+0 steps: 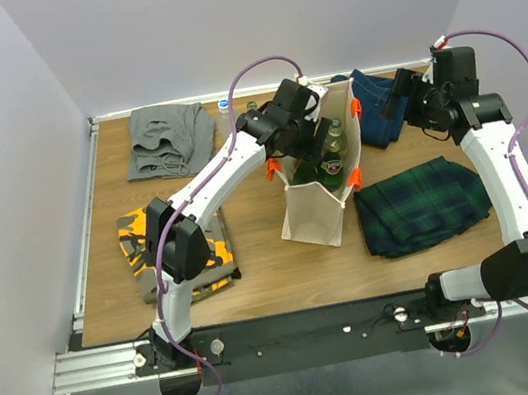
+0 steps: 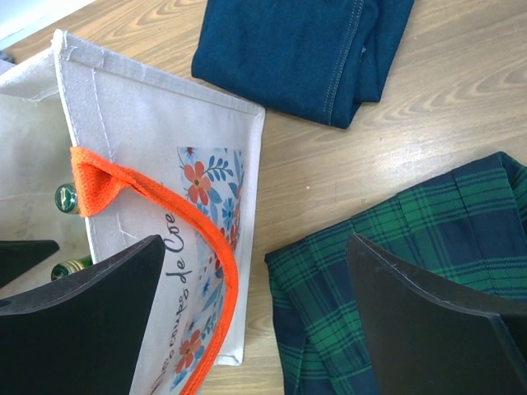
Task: Take the beverage out of the canvas bag
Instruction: Take out the drink from the canvas bag.
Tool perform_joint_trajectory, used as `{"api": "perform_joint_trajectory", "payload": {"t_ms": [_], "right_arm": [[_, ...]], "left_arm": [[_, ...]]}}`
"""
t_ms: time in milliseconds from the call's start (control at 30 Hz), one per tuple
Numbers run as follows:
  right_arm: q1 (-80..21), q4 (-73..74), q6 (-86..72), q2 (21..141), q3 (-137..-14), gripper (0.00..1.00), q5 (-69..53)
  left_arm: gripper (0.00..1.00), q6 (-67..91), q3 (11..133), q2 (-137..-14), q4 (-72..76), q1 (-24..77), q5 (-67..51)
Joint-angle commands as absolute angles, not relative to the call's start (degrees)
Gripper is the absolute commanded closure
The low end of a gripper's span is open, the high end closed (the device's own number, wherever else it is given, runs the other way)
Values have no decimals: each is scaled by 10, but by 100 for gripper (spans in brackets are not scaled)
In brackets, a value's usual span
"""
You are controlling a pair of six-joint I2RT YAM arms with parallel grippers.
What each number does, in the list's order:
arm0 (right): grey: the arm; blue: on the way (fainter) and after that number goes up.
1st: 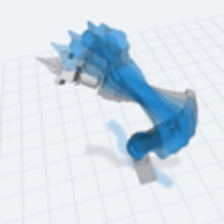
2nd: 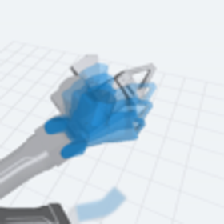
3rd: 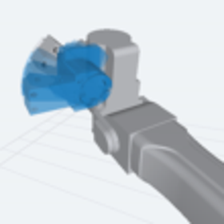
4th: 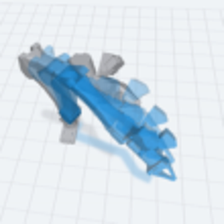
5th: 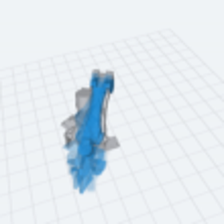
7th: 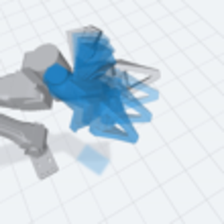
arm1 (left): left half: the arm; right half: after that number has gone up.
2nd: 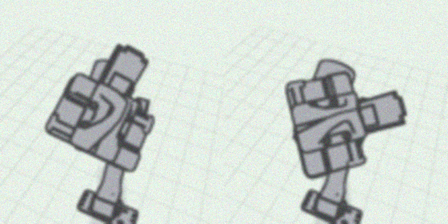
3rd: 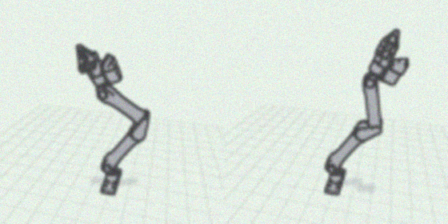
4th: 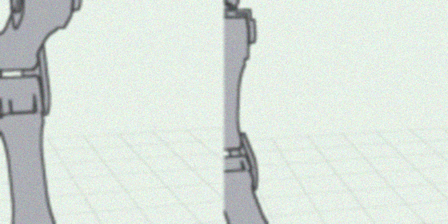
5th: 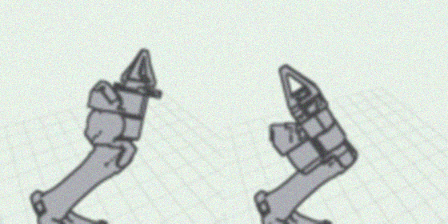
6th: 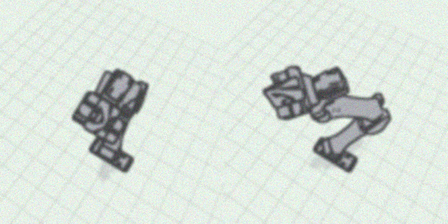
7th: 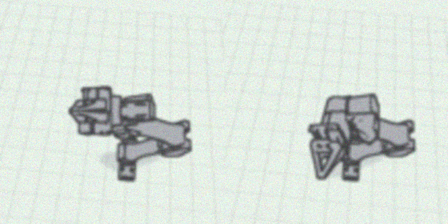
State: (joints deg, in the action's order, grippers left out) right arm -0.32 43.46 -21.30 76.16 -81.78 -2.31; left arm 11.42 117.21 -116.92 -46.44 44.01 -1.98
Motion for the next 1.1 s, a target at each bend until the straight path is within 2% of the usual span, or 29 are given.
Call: {"api": "perform_joint_trajectory", "payload": {"t_ms": [0,300,433,567,633,1067], "right_arm": [[-3,429,-202,753,-809,0,-10],[-3,427,-201,753,-807,0,-11],[-3,428,-200,755,-807,0,-9],[-3,429,-200,754,-808,0,-8],[-3,428,-200,753,-807,0,-8],[-2,432,-199,753,-809,0,-8]], "left_arm": [[24,117,1151,-1172,-472,443,-9],[25,120,1165,-1176,-463,443,-4],[33,120,1183,-1182,-473,443,-5],[33,116,1192,-1180,-481,443,-4],[37,112,1195,-1183,-489,443,-5],[33,110,1194,-1187,-497,443,-5]]}}
